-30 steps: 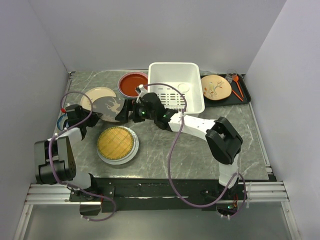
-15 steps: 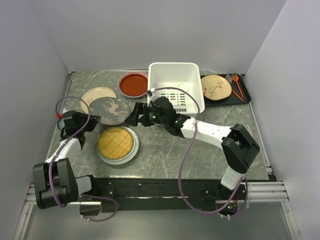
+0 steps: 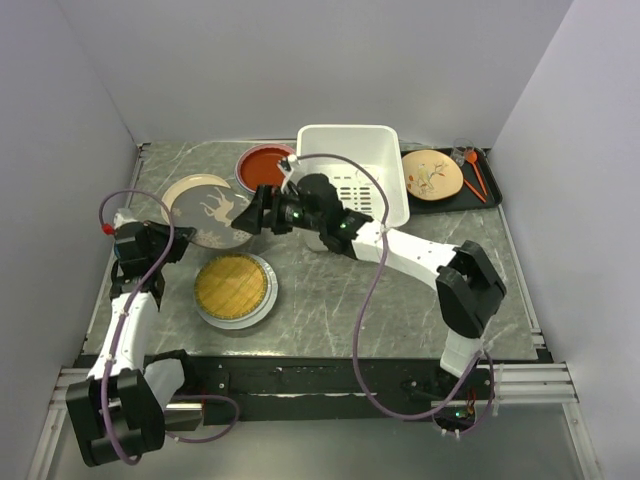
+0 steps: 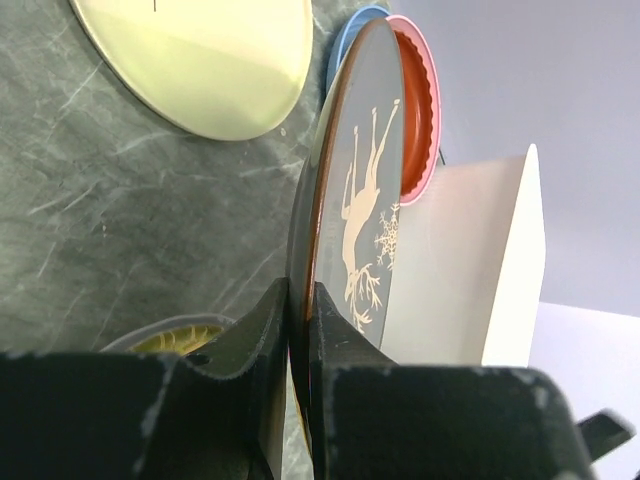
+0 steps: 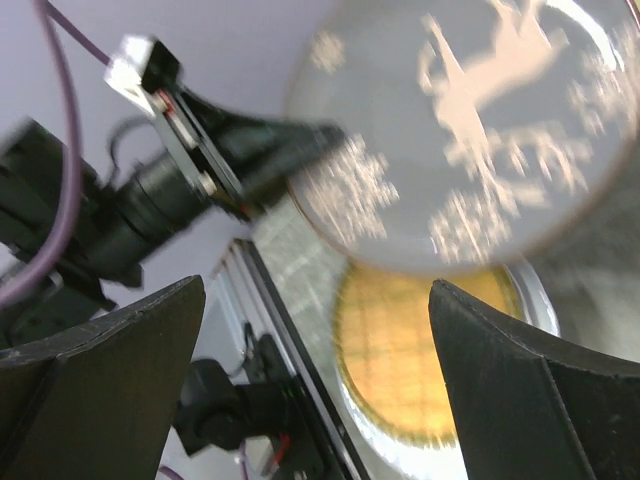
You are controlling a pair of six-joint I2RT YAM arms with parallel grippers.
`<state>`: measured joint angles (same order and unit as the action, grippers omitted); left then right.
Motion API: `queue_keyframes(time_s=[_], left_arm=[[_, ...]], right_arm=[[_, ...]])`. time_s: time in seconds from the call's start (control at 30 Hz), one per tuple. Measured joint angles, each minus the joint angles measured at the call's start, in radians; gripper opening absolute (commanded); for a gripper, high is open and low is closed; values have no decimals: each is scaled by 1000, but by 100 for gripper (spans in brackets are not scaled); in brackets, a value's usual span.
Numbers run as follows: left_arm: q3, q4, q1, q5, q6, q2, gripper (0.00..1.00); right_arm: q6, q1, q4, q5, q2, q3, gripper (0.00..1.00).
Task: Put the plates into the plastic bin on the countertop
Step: Pick up the plate at the center of the board.
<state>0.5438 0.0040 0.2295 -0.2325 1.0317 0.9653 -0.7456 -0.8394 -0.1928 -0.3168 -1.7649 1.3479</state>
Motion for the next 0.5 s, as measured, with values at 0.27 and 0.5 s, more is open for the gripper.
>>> queue_keyframes(time_s=[0.27,0.5], left_arm=[[45,-99,6,-8,-47,-107,1],[48,-48,8,-110,-42,-93,1]], right_arm=[[-7,74,6,-81,-82,88,99],[-52,140,-53,-127,-65,-6,99]])
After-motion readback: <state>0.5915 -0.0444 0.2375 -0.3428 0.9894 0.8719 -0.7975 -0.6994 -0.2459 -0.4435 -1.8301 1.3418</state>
